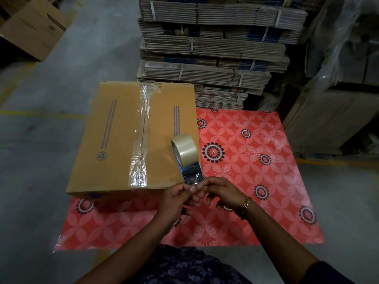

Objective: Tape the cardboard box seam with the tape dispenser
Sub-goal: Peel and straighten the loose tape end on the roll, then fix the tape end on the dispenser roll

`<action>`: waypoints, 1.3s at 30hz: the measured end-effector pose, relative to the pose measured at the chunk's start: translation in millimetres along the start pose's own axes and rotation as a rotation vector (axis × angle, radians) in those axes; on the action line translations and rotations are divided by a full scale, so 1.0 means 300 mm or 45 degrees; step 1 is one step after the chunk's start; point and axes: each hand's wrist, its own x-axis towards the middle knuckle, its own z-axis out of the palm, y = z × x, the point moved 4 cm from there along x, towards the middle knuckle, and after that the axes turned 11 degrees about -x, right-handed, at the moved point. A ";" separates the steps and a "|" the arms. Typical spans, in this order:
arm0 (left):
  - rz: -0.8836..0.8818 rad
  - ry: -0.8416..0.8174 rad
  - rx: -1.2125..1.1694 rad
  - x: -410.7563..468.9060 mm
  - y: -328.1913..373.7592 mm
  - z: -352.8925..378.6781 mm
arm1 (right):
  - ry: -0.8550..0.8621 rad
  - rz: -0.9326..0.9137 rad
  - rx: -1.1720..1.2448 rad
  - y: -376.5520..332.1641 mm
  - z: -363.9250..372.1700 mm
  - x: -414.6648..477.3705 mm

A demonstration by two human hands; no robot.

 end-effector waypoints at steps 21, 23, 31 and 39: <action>0.906 0.129 1.049 0.139 0.252 -0.115 | 0.864 -0.203 -0.406 -0.187 -0.038 0.095; 0.939 0.159 1.327 0.193 0.229 -0.082 | 0.883 -0.162 -0.253 -0.142 -0.089 0.083; 0.926 0.280 1.790 0.214 0.180 -0.029 | 0.989 0.224 0.328 0.265 -0.398 0.087; 0.972 0.345 1.824 0.199 0.165 0.009 | 0.902 0.516 0.595 0.493 -0.653 0.165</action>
